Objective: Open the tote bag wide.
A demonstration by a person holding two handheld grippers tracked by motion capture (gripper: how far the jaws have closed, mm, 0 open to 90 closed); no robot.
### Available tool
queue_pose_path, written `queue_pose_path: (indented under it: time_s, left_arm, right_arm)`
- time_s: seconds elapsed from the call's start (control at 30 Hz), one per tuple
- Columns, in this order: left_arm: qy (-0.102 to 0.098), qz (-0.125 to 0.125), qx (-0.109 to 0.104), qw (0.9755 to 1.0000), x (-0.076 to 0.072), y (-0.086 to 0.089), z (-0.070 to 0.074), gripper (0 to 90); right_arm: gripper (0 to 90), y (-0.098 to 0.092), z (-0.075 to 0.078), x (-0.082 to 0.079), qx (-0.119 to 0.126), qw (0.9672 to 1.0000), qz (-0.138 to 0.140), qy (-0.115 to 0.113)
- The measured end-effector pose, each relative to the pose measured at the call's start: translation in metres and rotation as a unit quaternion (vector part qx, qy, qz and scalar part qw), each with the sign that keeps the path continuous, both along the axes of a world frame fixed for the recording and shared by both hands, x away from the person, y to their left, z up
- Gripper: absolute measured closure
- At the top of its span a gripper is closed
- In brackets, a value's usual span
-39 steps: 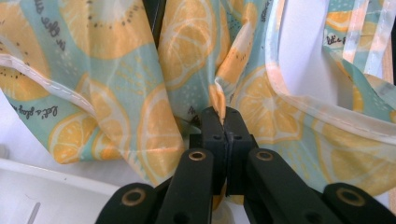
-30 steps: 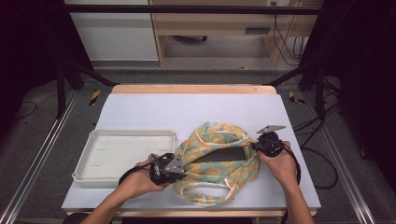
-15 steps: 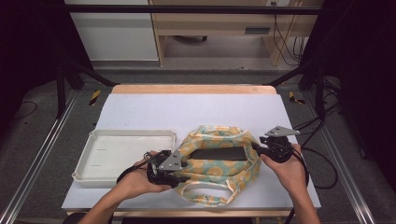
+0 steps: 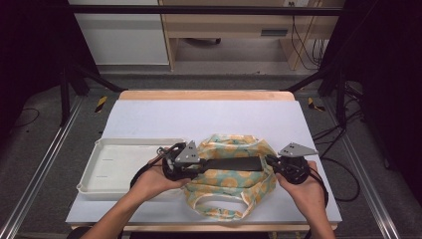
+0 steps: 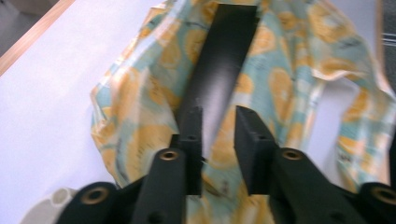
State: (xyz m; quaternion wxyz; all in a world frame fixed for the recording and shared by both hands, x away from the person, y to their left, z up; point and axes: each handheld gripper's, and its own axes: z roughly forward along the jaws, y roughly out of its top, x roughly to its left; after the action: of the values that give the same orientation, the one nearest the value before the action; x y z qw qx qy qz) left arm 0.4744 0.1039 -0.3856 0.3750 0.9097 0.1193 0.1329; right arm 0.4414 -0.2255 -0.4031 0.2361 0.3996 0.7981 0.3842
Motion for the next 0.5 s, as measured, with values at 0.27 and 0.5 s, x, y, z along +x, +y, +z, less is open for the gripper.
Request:
queue_pose_path:
  time_s: [0.27, 0.5]
  left_arm:
    - [0.009, 0.026, 0.032, 0.9991, 0.028, -0.021, -0.012, 90.0]
    - [0.007, 0.061, 0.039, 0.9974, 0.037, -0.017, -0.019, 90.0]
  right_arm:
    - [90.0, 0.023, -0.008, 0.004, -0.006, 0.9994, 0.032, 0.014]
    - [90.0, 0.057, -0.014, 0.007, -0.001, 0.9977, 0.064, 0.021]
